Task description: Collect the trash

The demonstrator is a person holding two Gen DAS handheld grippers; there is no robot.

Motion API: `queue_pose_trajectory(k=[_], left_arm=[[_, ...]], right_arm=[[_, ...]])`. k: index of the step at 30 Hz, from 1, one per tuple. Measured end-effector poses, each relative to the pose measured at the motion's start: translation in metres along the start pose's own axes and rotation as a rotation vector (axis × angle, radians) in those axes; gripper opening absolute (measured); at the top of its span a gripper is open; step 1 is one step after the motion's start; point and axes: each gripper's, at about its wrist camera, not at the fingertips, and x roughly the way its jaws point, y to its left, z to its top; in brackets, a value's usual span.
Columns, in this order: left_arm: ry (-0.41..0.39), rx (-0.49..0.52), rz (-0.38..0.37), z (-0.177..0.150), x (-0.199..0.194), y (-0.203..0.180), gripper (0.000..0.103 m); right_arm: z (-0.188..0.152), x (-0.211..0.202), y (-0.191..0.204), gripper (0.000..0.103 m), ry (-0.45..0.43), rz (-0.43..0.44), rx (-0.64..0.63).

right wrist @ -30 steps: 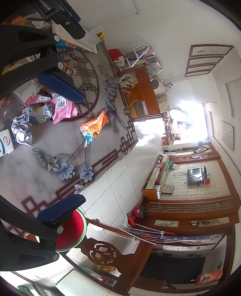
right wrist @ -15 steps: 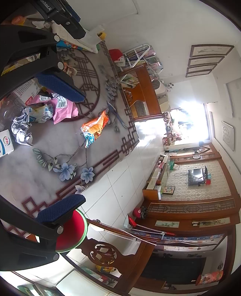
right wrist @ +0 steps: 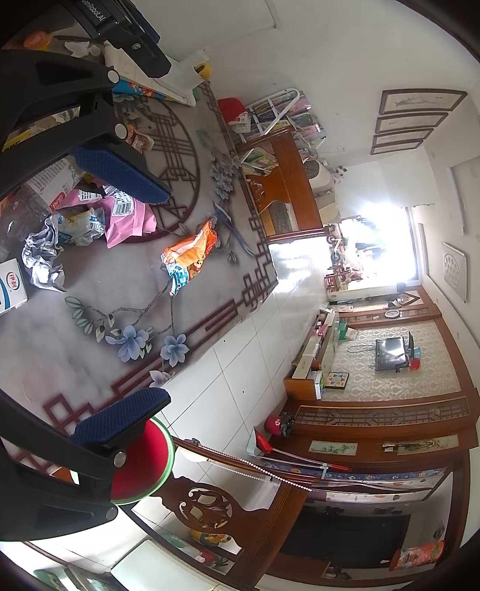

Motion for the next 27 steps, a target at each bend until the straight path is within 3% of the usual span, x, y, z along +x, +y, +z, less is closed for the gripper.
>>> queue_pose_trajectory(k=[20,24,27], left_arm=[[0.011,-0.005,-0.005,-0.004,0.004,0.002,0.098],[0.049,-0.011,-0.014,-0.011,0.007,0.013,0.098],[0.107,-0.036,0.021,-0.025,0.011,0.043,0.098]], right_arm=[[-0.004,0.006,-0.002,0.096,0.018,0.001,-0.001],[-0.001,0.011,0.003,0.096,0.043,0.033,-0.028],[0.0,0.012,0.01,0.096,0.071,0.071,-0.072]])
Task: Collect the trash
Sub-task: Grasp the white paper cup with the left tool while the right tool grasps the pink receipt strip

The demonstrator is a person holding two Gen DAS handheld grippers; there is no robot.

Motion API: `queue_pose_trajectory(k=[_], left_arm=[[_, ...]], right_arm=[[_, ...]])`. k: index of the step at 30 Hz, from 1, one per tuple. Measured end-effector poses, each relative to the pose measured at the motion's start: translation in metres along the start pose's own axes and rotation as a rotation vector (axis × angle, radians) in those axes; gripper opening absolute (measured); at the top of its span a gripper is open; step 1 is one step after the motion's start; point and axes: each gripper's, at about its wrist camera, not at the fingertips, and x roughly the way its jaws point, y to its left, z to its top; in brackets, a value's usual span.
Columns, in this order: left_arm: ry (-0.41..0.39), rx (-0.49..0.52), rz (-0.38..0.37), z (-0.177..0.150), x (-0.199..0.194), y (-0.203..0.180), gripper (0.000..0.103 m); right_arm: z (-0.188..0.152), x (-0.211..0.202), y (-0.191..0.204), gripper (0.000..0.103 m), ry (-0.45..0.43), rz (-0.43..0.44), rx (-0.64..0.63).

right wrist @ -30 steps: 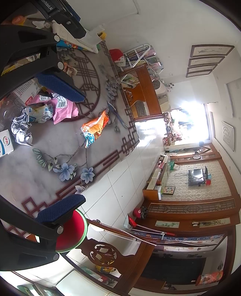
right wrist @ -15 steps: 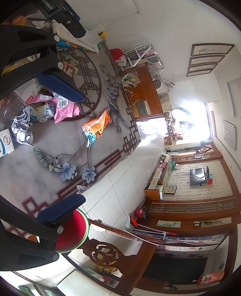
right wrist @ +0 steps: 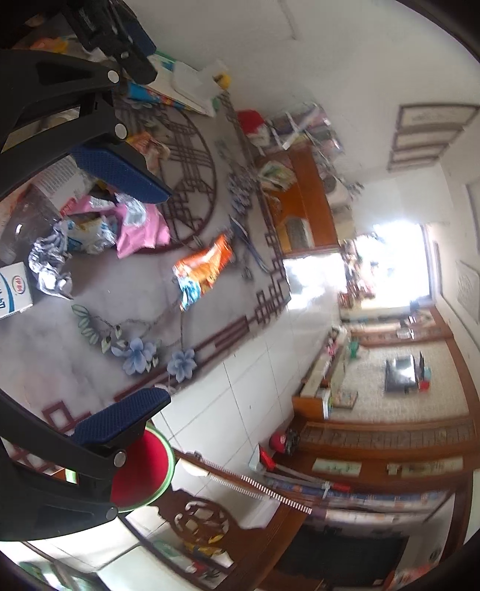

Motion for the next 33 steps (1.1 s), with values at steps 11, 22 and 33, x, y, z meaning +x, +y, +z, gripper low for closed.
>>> queue_pose_trajectory(k=[11,22,33], left_arm=[[0.355,-0.512,-0.056,-0.071,0.047,0.118,0.085],[0.414,-0.643,-0.012,-0.074,0.097,0.127,0.065],[0.415,-0.658,0.005,-0.073,0.099,0.129,0.078]], right_arm=[[-0.043,0.022,0.031,0.096,0.197,0.149,-0.179],[-0.064,0.023,0.058,0.096,0.28,0.266,-0.284],[-0.093,0.035,0.085,0.076,0.442,0.42,-0.387]])
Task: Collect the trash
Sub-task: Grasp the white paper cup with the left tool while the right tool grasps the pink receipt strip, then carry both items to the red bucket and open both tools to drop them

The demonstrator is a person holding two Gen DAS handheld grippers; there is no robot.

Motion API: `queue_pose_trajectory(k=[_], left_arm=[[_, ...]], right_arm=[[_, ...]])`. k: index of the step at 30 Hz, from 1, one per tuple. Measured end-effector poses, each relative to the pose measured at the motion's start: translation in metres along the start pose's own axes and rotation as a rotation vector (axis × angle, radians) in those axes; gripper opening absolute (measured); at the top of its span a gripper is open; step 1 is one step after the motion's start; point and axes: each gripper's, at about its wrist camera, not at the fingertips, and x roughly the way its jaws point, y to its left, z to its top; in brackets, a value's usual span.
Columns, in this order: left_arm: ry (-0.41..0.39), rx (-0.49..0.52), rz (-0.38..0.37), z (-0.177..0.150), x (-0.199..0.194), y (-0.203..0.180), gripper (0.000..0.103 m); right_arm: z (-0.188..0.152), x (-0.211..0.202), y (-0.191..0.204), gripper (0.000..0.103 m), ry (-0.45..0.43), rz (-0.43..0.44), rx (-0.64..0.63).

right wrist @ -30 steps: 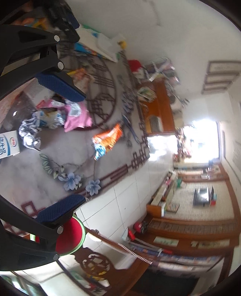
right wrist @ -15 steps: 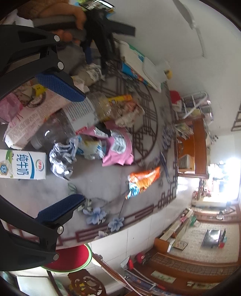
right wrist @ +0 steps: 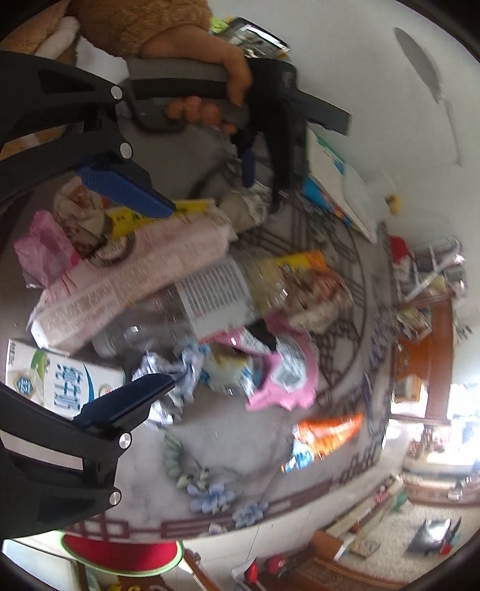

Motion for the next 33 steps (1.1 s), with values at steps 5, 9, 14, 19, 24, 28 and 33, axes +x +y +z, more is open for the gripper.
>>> queue_pose_trajectory(k=[5,9,14,19,24,28,33], left_arm=[[0.044,-0.057,0.011,-0.005,0.009,0.0,0.087],[0.05,-0.035,0.07,-0.005,0.018,-0.002,0.088],[0.038,-0.003,0.088,-0.002,0.021,-0.001,0.071],[0.015,0.038,0.065,-0.002,0.014,-0.005,0.068],[-0.123,0.191,0.081,-0.009,-0.021,-0.029,0.068],[-0.262,0.332,0.076,-0.013,-0.055,-0.063,0.068],[-0.341,0.483,0.031,-0.027,-0.074,-0.113,0.068]], right_arm=[[-0.006,0.013,0.006,0.056,0.065,0.027,-0.026],[-0.012,0.018,0.002,0.048,0.091,0.043,-0.007],[-0.015,0.025,-0.001,0.031,0.118,0.06,0.008],[-0.011,0.025,0.001,0.022,0.107,0.071,0.01],[-0.002,0.01,-0.002,0.022,0.049,0.092,0.023],[0.009,-0.01,-0.005,0.021,-0.03,0.104,0.039],[0.023,-0.038,-0.028,0.021,-0.139,0.074,0.118]])
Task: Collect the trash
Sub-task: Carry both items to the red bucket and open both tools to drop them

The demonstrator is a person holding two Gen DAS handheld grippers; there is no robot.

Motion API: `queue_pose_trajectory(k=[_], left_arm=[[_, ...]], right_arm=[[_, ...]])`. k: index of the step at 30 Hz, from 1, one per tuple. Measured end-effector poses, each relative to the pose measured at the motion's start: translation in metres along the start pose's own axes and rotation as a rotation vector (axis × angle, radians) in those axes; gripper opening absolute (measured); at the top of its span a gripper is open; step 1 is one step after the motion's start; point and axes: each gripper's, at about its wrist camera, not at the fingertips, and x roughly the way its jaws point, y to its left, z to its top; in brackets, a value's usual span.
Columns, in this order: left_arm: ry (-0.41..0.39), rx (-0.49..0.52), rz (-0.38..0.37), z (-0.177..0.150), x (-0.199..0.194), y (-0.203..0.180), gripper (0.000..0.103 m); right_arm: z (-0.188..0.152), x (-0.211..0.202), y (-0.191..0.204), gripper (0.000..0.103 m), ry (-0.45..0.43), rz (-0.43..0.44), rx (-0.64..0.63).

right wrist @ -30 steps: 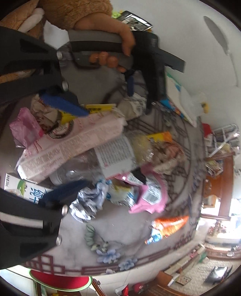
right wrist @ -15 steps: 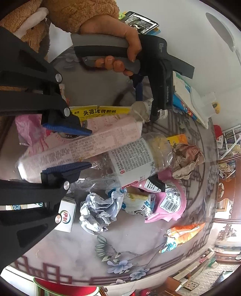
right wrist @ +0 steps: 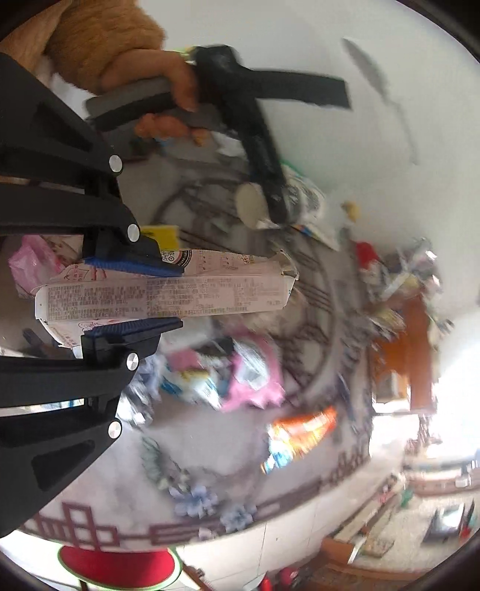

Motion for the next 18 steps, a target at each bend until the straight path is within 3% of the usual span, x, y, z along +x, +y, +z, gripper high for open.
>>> queue_pose_trajectory(k=[7,18], left_arm=[[-0.008,0.132,-0.153,0.004,0.001,-0.081,0.068],[0.121,0.294,-0.336,-0.026,0.05,-0.218,0.068]], right_arm=[[0.005,-0.045,-0.075,0.021,-0.149,-0.14,0.22],[-0.056,-0.108,-0.214,0.022,-0.178,-0.356,0.526]])
